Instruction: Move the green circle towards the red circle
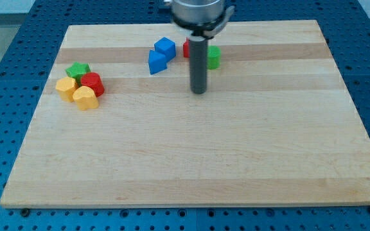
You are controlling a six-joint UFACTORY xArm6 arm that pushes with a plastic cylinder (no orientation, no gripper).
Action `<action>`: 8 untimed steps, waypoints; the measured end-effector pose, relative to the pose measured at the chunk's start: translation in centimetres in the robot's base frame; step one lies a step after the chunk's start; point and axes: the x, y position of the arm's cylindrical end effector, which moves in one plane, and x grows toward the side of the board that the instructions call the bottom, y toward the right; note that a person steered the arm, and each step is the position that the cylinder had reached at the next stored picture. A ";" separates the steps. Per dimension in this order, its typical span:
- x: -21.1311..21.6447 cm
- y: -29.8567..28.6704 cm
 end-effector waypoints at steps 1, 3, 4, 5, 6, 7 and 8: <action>-2.7 3.1; -9.2 5.5; -9.6 2.9; -8.7 1.5; -6.8 0.0; -5.0 -2.0; -2.8 -3.5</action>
